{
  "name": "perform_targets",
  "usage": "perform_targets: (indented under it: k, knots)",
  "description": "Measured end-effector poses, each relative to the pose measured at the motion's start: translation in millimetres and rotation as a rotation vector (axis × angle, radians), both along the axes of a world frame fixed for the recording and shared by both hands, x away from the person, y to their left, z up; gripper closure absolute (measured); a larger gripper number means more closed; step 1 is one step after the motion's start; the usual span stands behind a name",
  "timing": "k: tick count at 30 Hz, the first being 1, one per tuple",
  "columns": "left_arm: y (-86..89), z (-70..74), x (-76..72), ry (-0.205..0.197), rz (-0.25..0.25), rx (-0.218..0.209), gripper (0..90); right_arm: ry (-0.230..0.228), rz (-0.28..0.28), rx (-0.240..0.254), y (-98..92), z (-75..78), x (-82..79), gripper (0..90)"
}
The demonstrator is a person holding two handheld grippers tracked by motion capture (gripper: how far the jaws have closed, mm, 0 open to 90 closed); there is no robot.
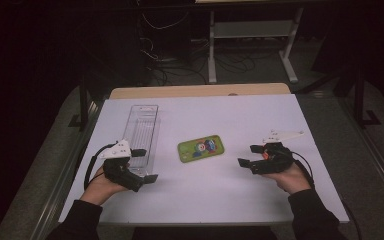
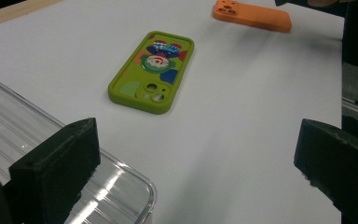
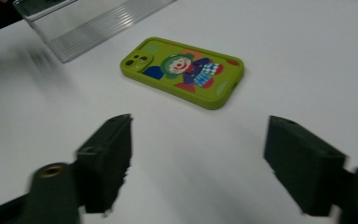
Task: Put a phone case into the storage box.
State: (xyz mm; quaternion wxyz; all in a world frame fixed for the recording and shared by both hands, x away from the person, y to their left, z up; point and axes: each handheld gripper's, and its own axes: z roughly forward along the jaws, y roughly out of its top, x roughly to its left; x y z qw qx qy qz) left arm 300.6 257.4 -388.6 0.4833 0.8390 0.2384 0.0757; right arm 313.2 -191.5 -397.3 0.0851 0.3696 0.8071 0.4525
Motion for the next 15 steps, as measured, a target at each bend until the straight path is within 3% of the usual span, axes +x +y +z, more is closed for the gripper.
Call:
perform_targets:
  k: [3, 5, 8, 15]
  knots:
    - [0.5, 0.0, -0.1, -0.002, 0.003, -0.006, 0.0, -0.018, 0.011, -0.019, 5.7, -3.2, -3.7, 3.8]
    - [0.9, 0.3, 0.0, -0.005, 0.002, -0.006, 0.0, -0.035, 0.016, -0.009, 5.7, -3.8, -5.3, 0.7]
    - [1.0, 0.3, -0.3, -0.002, 0.005, -0.008, 0.0, -0.06, 0.026, -0.003, 7.7, -3.5, -9.1, 0.0]
    - [1.7, 0.3, 0.0, -0.003, 0.005, -0.006, 0.0, -0.064, 0.03, -0.008, 9.7, -2.0, -9.8, 0.0]
